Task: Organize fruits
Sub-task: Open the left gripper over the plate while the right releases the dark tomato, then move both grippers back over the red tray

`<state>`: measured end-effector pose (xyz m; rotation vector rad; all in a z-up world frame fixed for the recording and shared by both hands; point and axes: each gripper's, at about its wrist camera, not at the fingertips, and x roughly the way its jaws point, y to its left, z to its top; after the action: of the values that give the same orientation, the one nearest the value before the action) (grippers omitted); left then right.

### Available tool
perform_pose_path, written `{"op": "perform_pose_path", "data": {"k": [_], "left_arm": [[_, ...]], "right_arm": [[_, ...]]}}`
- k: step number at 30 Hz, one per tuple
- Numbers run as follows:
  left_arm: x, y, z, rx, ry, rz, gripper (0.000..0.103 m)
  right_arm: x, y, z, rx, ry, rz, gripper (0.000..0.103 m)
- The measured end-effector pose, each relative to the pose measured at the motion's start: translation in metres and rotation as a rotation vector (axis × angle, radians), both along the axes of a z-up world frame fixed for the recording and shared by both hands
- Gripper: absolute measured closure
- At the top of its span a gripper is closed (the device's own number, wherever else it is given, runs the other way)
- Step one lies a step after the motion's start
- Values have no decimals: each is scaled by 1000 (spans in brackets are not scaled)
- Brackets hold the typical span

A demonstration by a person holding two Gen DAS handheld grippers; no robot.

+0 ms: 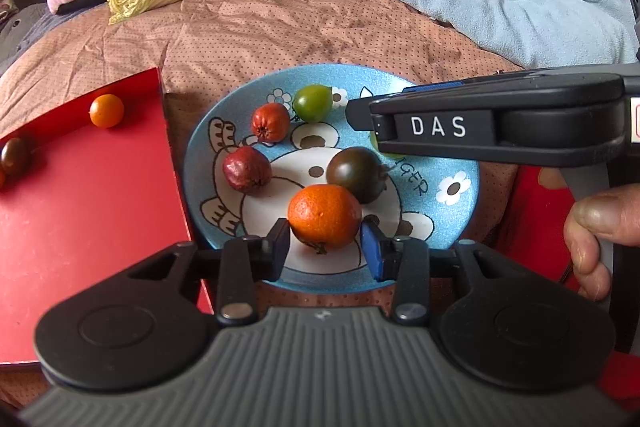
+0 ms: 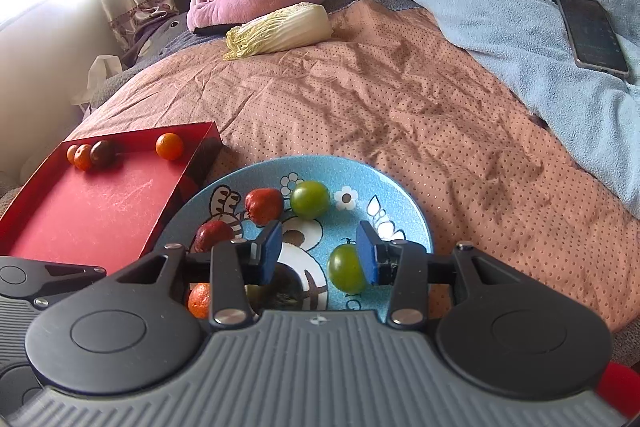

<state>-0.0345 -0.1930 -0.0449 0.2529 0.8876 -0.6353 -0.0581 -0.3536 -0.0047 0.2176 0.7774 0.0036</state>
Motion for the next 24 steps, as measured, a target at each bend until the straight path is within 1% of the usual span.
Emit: {"op": "perform_pose_path", "data": {"k": [1,2,3,4,9,15,20,24], "left_arm": [[0,1,1,-9,-3,0,53],[0,2,3,-14,-9,2,45],[-1,4,5,-16,-16,5,41],[-2,5,7,-22,-24,2,40],[-2,16,18,-52,-35,22,40],[5,44,28,-57,-71,93,40],[20,76,30,-68,-66,181,40],[28,97,30,-66,-70,229,40]], "right_arm": [[-1,1,2,-1,-6,0,47],[-2,3,5,-6,-15,2,46],[-2,4,8,-11,-21,7,44],[-2,6,11,-12,-26,12,43],[0,18,30,-17,-59,40,41],[9,40,51,-8,-94,86,39],[17,63,59,-1,-102,126,39],[25,81,59,3,-96,161,39]]}}
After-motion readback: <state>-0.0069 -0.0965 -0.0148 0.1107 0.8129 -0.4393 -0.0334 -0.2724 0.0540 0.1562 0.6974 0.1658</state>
